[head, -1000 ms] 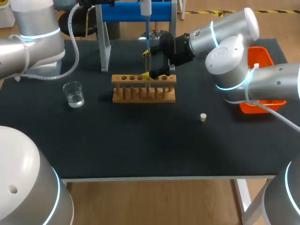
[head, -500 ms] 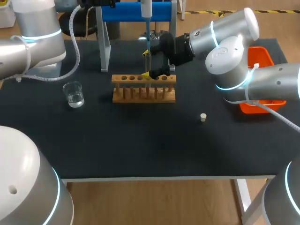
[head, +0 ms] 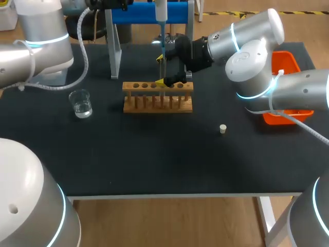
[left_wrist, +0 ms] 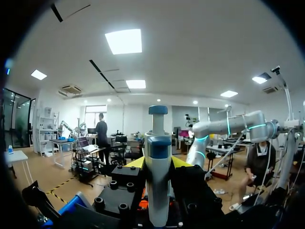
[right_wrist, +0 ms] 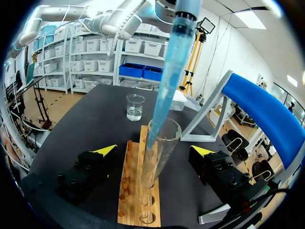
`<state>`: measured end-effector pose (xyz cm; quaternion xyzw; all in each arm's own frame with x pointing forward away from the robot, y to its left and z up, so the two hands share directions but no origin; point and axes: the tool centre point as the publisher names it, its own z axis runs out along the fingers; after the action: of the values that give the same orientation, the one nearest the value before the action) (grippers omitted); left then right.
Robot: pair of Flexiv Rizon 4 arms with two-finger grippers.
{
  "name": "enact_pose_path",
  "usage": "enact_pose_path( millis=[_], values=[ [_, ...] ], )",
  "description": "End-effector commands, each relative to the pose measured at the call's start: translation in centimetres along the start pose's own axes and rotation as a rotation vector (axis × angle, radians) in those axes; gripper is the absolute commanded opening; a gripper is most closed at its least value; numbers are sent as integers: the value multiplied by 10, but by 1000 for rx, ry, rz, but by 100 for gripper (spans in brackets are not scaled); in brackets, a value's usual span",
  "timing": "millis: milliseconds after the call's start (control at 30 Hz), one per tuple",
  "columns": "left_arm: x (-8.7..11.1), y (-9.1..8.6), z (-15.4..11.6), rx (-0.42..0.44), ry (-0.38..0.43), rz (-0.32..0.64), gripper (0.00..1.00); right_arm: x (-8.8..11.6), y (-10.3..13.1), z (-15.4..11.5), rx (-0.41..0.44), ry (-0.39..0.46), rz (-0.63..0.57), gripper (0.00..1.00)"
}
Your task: Invert the test tube, pick up the pipette, mount the tip to pipette, aspirate from beaker and dispense into the tube, eject the tip, return the pipette, and cap with the stopper.
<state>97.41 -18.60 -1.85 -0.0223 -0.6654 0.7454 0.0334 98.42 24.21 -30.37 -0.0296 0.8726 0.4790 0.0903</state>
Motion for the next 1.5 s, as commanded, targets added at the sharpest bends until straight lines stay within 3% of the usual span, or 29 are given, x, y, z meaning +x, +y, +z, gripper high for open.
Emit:
enact_pose_path(
  millis=[33,600,1500],
  values=[
    [-3,2,0,0,9,2,0,0,0,-1,3,1,0,100],
    [-3,4,-4,-58,-9,4,0,0,0,-1,3,1,0,100],
    [-8,6,0,-18,17,37,0,0,0,-1,3,1,0,100]
  ],
)
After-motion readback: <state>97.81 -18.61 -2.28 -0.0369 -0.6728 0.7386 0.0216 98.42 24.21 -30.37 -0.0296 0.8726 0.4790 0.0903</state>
